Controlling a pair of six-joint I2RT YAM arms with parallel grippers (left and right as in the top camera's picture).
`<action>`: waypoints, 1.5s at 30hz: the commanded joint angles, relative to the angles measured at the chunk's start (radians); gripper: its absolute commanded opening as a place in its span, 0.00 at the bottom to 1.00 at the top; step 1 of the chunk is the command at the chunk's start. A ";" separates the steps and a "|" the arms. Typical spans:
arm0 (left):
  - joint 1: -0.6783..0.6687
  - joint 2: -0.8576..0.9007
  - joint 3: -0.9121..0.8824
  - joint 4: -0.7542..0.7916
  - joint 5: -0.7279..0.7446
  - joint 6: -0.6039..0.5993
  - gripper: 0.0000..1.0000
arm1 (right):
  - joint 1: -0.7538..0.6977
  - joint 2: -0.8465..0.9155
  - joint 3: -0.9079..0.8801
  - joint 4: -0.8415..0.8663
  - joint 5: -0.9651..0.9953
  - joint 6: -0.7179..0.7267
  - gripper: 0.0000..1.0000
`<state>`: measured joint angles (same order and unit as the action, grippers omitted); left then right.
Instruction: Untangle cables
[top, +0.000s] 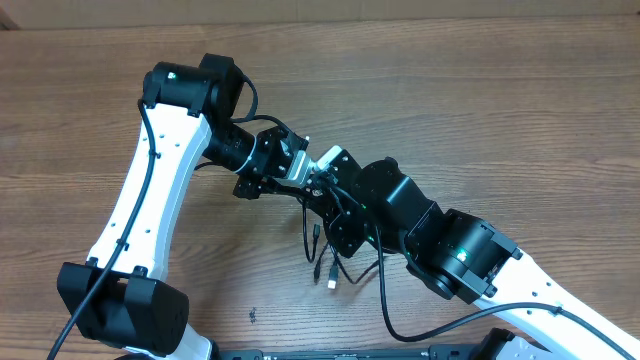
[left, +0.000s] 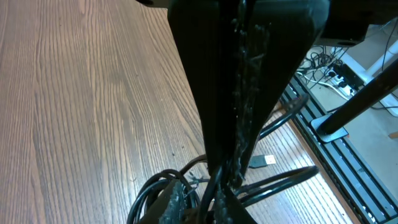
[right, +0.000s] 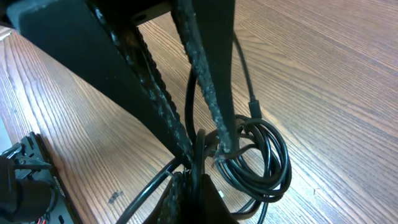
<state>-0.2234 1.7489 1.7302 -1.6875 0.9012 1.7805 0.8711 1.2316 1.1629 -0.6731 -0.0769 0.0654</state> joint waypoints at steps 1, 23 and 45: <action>-0.047 -0.003 0.004 -0.003 -0.021 0.006 0.19 | 0.017 -0.013 0.016 0.060 -0.042 -0.023 0.04; 0.070 -0.004 0.004 0.246 0.183 -0.387 0.04 | 0.017 -0.013 0.016 -0.012 -0.037 -0.037 0.05; 0.131 -0.004 0.004 0.039 0.149 -0.103 0.04 | 0.017 -0.012 0.016 0.013 -0.018 -0.041 0.04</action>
<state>-0.0643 1.7424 1.7176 -1.5539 1.1492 1.4319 0.8871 1.2335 1.1721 -0.6926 -0.1028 0.0292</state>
